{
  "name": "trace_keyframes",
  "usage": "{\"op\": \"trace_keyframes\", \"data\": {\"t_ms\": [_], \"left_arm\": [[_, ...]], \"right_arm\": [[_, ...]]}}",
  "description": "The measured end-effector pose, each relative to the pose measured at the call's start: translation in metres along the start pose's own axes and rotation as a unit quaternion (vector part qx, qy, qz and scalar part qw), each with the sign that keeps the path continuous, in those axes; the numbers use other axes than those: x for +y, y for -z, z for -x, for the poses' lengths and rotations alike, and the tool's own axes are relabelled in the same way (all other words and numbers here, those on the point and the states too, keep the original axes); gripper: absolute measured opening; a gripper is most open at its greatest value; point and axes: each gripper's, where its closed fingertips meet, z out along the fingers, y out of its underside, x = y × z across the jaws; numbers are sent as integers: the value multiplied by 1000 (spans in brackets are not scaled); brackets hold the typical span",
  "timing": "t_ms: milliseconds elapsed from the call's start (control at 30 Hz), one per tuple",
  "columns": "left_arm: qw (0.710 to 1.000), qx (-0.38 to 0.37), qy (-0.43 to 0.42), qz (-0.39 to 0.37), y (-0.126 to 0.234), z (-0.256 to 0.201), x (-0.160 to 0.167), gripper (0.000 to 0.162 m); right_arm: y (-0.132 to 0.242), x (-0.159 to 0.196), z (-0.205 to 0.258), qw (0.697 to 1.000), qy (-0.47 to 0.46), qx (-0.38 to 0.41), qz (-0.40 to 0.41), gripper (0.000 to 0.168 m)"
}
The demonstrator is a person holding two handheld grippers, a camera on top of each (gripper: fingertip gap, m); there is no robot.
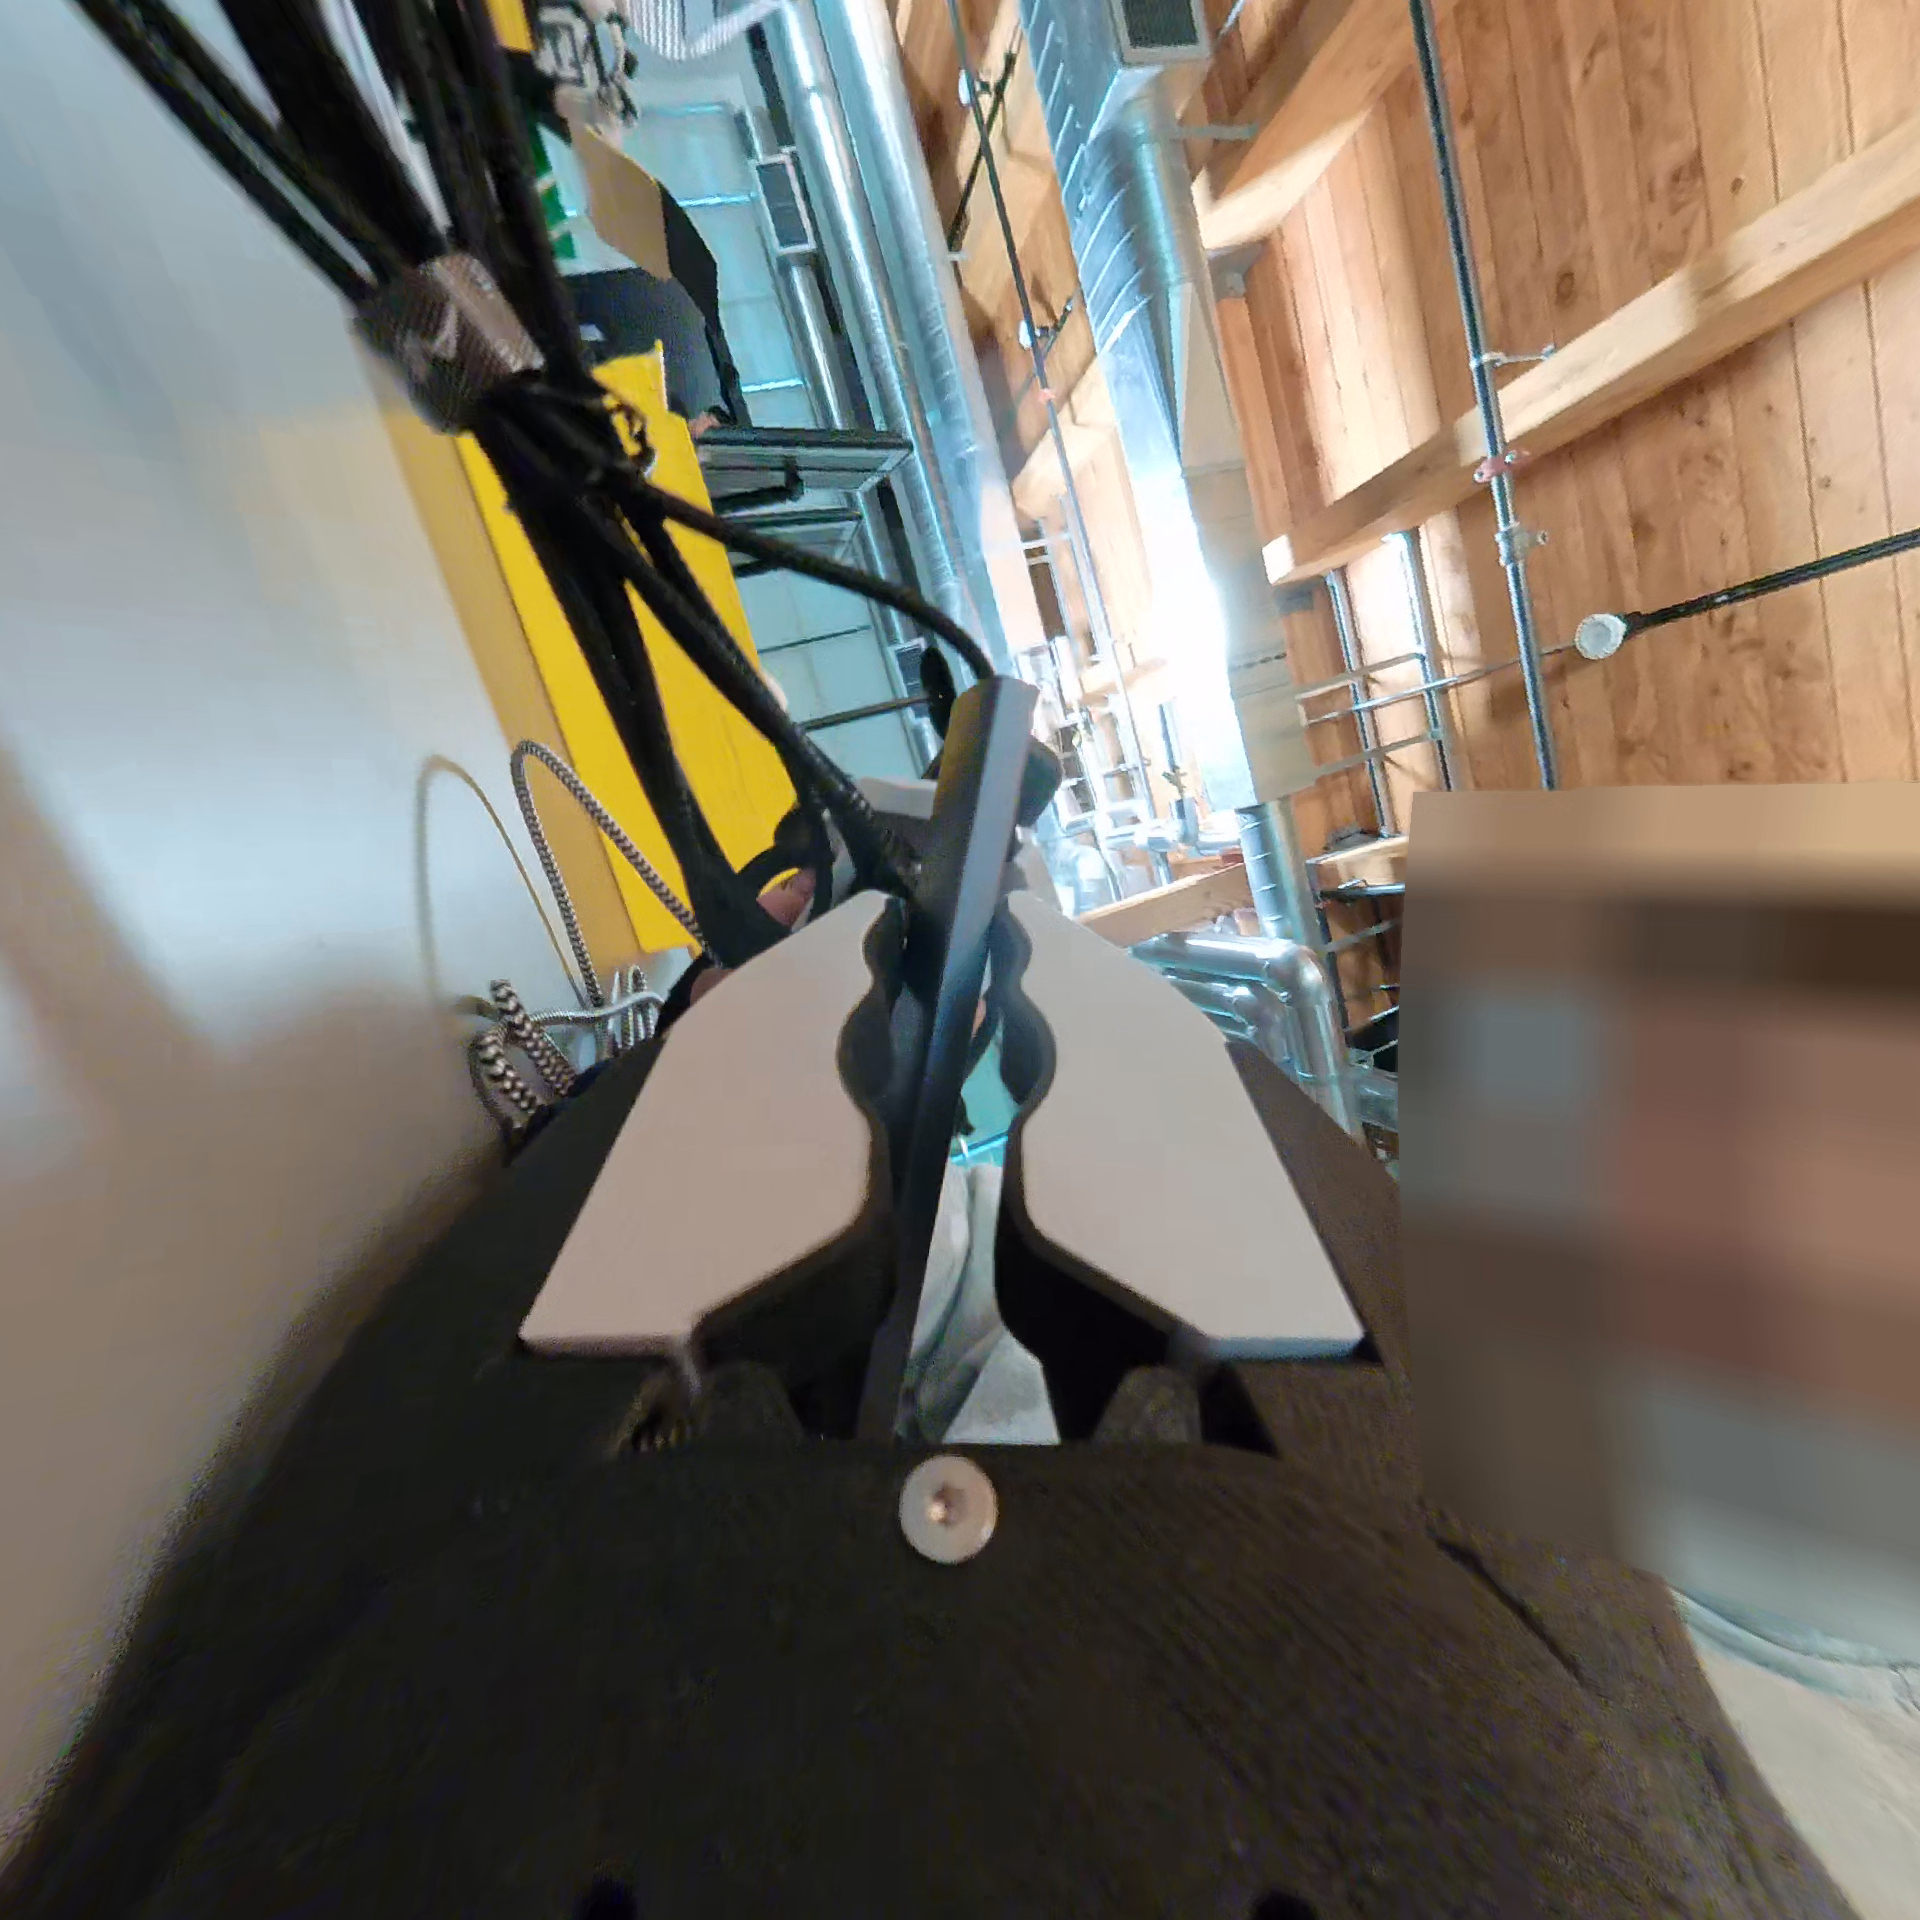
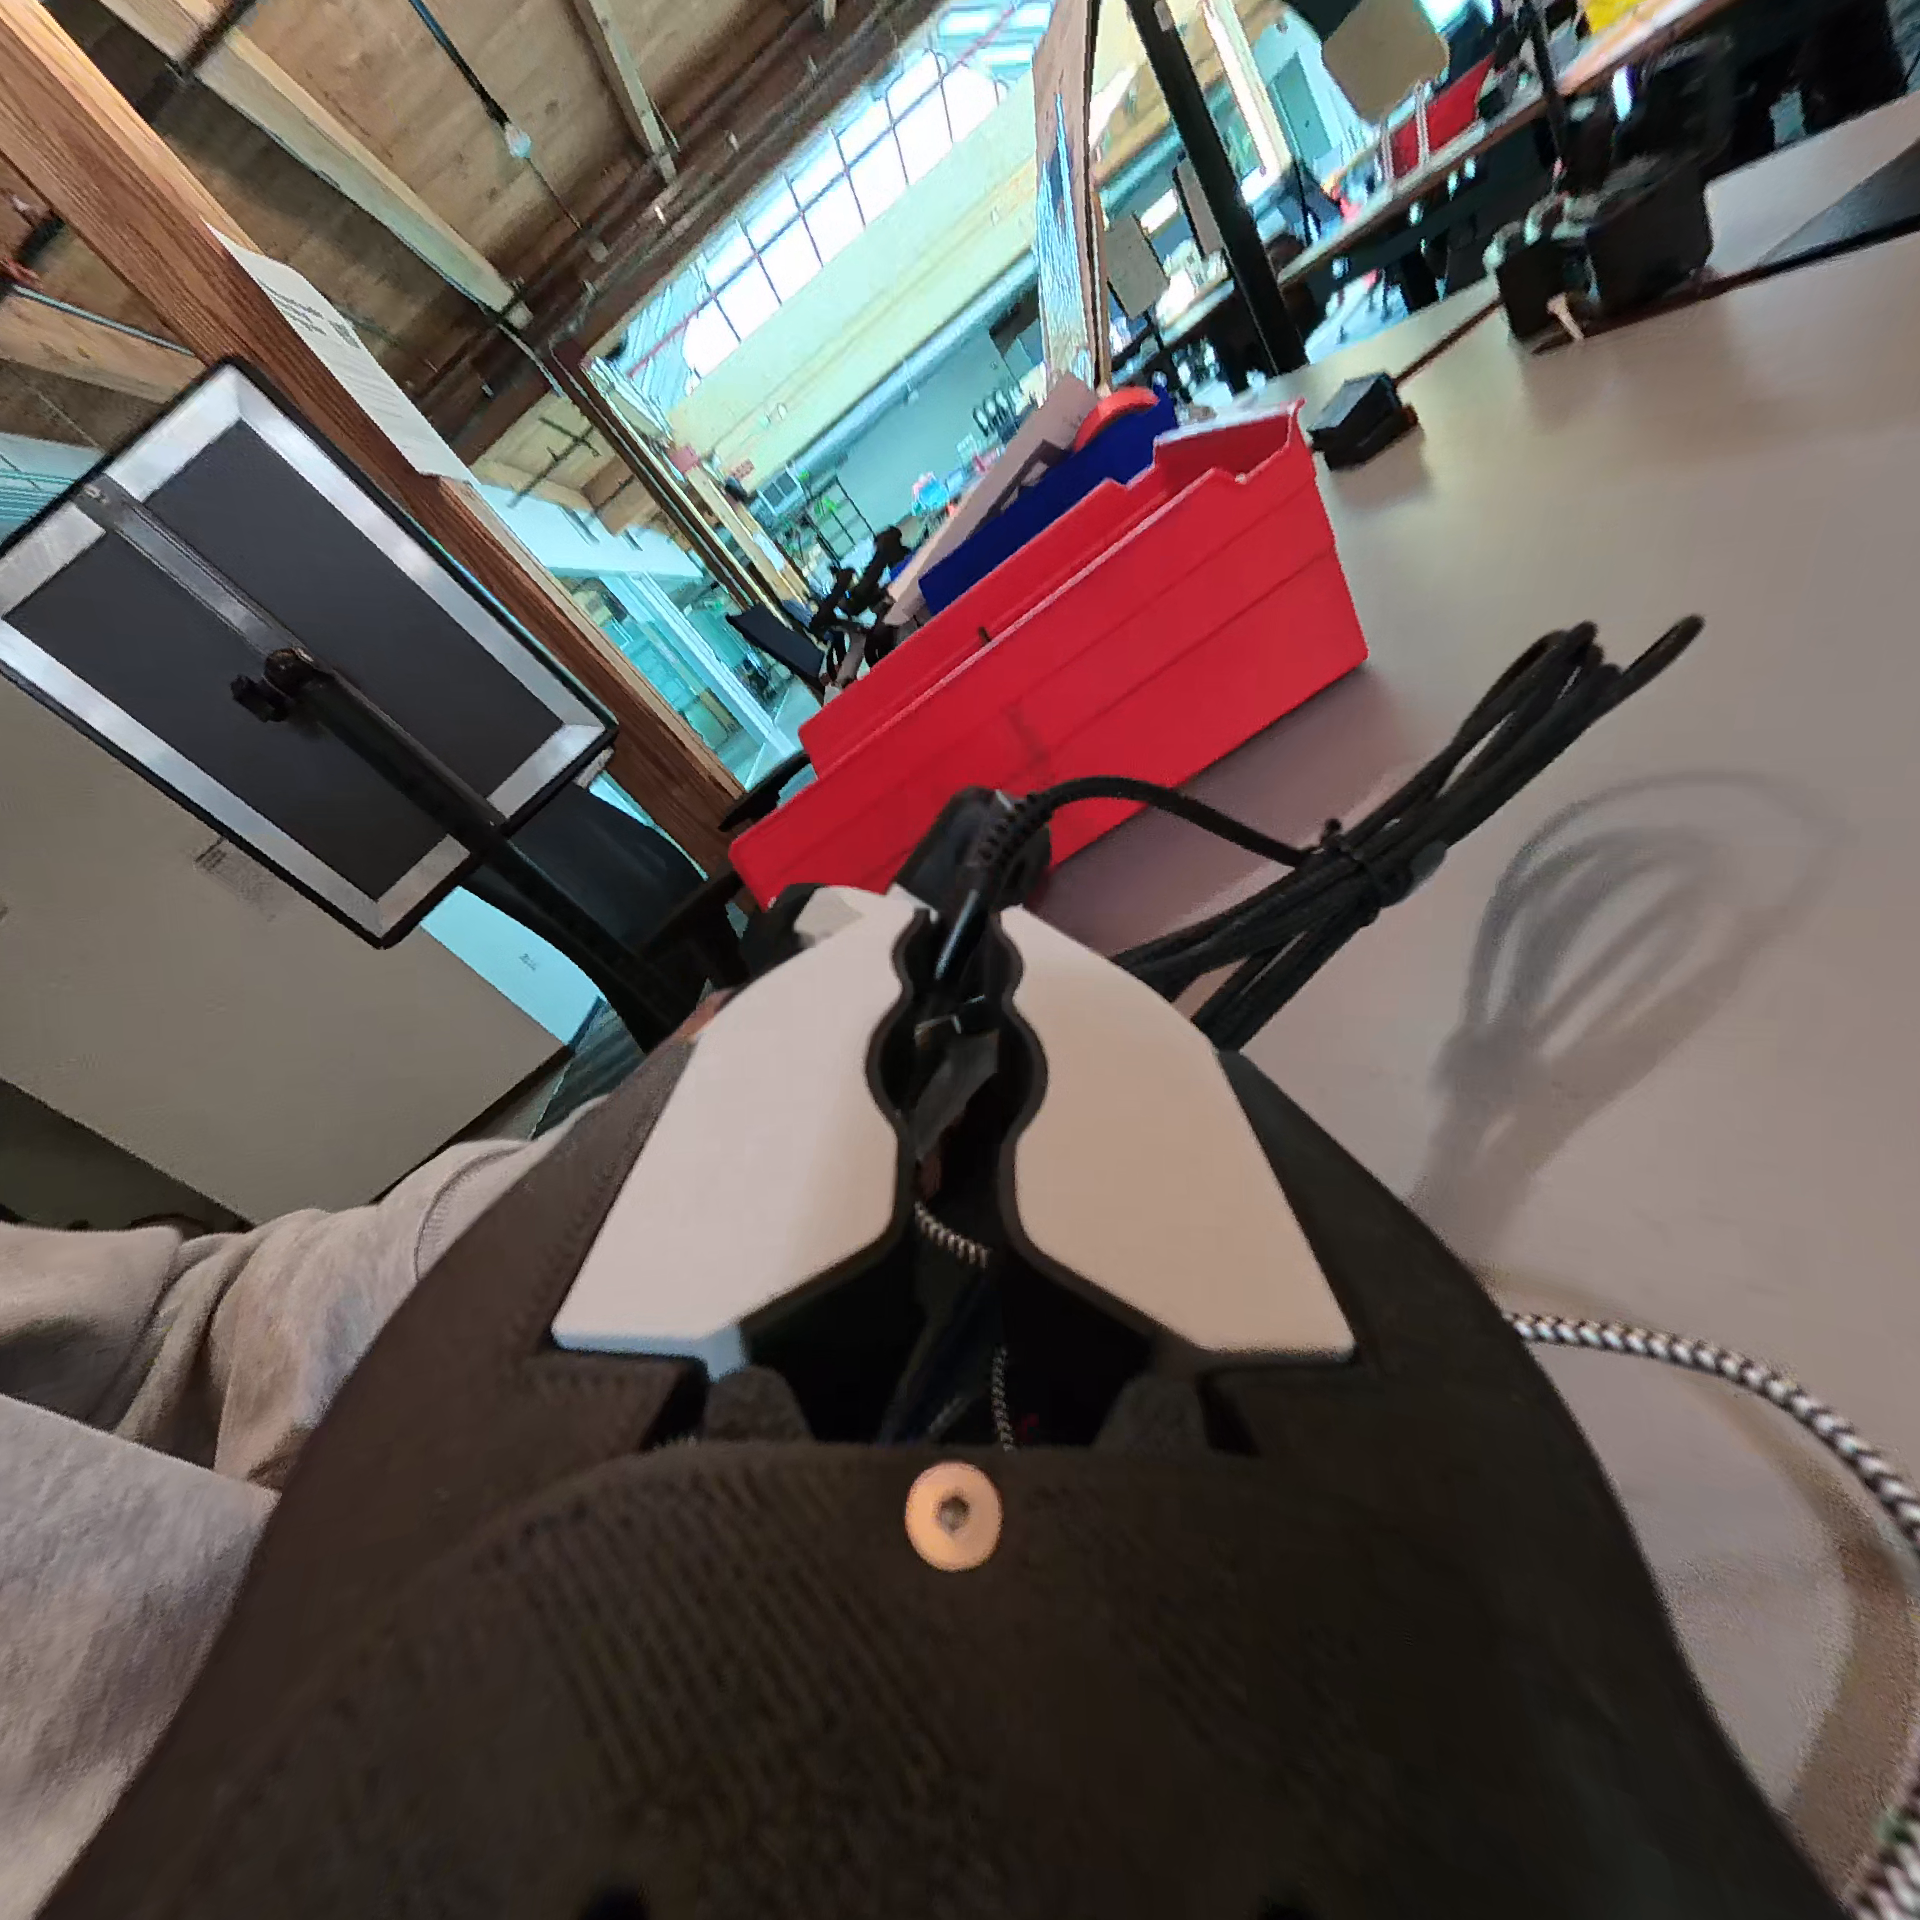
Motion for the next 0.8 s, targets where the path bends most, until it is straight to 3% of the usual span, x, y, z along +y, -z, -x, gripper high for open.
{"op": "trace_keyframes", "data": {"t_ms": [300,567,800], "left_arm": [[999,-22,-39,-7,-1,3,1,16],[998,-33,-52,-12,3,4,1,14],[999,-19,-48,-17,4,1,0,13]], "right_arm": [[-4,18,-10,997,-4,37,63,11],[-6,23,-10,996,-48,14,75,11],[-5,29,-8,976,-176,-56,116,15]]}}
